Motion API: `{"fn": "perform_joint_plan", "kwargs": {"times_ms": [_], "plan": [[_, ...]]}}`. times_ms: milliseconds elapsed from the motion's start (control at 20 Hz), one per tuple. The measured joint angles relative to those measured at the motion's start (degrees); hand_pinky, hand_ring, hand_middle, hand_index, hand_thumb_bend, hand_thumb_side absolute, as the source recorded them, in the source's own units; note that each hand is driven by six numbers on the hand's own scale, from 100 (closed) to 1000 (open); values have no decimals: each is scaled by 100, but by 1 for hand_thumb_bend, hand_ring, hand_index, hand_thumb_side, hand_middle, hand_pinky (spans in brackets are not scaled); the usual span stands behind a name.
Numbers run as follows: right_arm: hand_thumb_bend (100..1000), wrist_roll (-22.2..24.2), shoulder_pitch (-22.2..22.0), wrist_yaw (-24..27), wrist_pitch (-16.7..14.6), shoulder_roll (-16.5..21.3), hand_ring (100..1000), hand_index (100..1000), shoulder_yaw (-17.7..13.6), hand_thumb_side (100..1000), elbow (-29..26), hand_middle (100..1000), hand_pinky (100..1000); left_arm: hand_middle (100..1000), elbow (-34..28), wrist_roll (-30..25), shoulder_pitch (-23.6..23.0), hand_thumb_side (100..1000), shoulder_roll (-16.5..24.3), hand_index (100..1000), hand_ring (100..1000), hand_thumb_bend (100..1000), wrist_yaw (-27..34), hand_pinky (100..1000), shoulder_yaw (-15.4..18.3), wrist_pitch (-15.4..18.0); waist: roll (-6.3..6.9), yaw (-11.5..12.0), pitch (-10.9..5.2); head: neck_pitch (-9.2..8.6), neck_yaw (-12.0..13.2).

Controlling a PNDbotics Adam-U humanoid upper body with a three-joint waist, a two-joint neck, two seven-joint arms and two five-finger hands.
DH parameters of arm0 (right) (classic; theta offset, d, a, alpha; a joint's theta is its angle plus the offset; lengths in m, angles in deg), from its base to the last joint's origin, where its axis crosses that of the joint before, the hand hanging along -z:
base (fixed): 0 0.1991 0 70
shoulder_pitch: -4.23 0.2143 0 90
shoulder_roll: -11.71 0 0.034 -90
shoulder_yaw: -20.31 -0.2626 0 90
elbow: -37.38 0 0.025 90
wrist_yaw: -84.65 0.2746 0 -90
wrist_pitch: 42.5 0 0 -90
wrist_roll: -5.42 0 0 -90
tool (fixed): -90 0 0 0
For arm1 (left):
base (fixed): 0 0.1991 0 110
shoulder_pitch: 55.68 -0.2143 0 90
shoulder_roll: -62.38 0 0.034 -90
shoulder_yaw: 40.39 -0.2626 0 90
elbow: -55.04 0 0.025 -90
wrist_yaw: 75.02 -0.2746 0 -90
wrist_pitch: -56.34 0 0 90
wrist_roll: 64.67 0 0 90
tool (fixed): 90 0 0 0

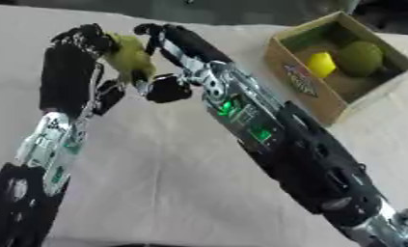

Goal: Pick up the objects with one hand, pass them to the other hand, and then place them into the box on the other side of the table.

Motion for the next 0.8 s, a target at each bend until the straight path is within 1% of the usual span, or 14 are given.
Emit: {"fn": "perform_joint_plan", "kwargs": {"times_ms": [150,200,250,400,600,800], "plan": [[117,18,-1,26,-8,-8,878,953,1,309,61,827,1000,420,-76,16,0,100,-8,473,473,277,-12,448,-48,30,0,0,10,-10,0],[100,33,-1,49,-10,-15,879,959,2,363,78,826,1000,421,-82,18,0,100,-20,473,473,280,-23,449,-53,43,0,0,13,-15,0],[100,63,-1,93,3,-21,879,960,2,368,93,826,1000,421,-82,16,0,100,-26,473,473,280,-34,449,-56,52,0,0,14,-19,0],[100,211,-1,310,89,-49,880,968,-8,446,129,825,1000,421,-82,23,0,100,-28,473,474,283,-75,450,-75,79,0,-1,24,-24,0],[100,389,3,616,242,-50,880,972,-54,496,131,821,1000,421,-82,28,-2,100,-35,473,474,286,-108,450,-87,102,0,-1,28,-39,1],[100,445,4,819,322,-50,878,967,-104,530,127,802,1000,421,-80,30,-5,100,-44,473,474,289,-114,451,-89,132,1,-3,29,-40,4]]}}
